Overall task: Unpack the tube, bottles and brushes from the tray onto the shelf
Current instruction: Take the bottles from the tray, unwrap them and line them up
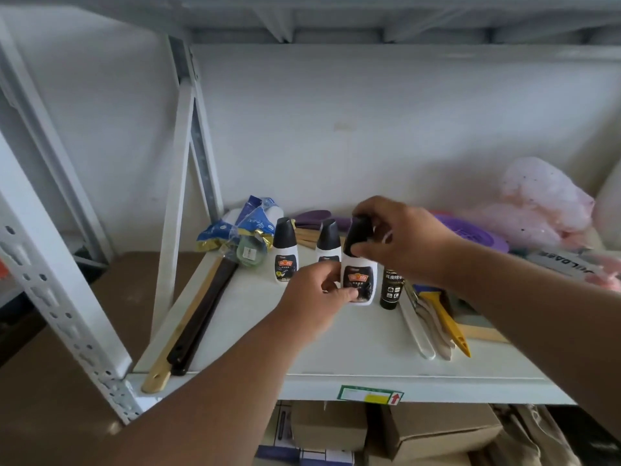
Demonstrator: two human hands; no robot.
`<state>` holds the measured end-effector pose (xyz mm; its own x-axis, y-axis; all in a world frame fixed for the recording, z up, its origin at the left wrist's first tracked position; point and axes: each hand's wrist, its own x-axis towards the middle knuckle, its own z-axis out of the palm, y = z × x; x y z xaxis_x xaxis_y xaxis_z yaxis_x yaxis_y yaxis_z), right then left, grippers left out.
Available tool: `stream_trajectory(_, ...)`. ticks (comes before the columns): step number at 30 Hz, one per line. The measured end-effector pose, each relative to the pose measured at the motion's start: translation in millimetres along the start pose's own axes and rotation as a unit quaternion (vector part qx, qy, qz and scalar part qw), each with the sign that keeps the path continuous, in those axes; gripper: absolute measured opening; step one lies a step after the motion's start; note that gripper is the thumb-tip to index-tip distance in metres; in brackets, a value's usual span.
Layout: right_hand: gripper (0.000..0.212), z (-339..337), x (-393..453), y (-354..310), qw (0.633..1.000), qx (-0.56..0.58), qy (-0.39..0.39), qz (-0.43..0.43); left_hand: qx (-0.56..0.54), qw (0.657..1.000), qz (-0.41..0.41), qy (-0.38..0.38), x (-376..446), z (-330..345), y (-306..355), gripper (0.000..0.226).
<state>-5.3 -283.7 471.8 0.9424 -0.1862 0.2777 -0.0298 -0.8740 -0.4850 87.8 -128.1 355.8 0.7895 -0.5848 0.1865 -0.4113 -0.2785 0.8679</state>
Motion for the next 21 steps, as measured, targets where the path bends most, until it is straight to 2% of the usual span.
stream_trajectory(7,0.04,-7,51,16,0.997,-0.046,-0.06,0.034,-0.042,0.998,-0.03,0.034,23,24,-24,0.035)
stream_trajectory(9,0.043,-7,62,23,0.996,-0.043,-0.057,0.048,0.018,0.998,-0.043,0.039,19,28,-31,0.042)
stream_trajectory(11,0.045,-7,72,31,0.995,-0.042,-0.059,0.061,0.131,0.99,-0.04,0.04,13,30,-40,0.051)
stream_trajectory(14,0.046,-4,83,40,0.993,-0.064,-0.075,0.068,0.269,0.963,0.009,0.027,7,29,-51,0.042)
stream_trajectory(16,0.047,2,89,46,0.991,-0.085,-0.083,0.067,0.32,0.946,0.032,0.031,4,29,-54,0.036)
stream_trajectory(21,0.046,13,107,65,0.988,-0.105,-0.083,0.083,0.371,0.926,0.059,0.032,-3,30,-59,0.041)
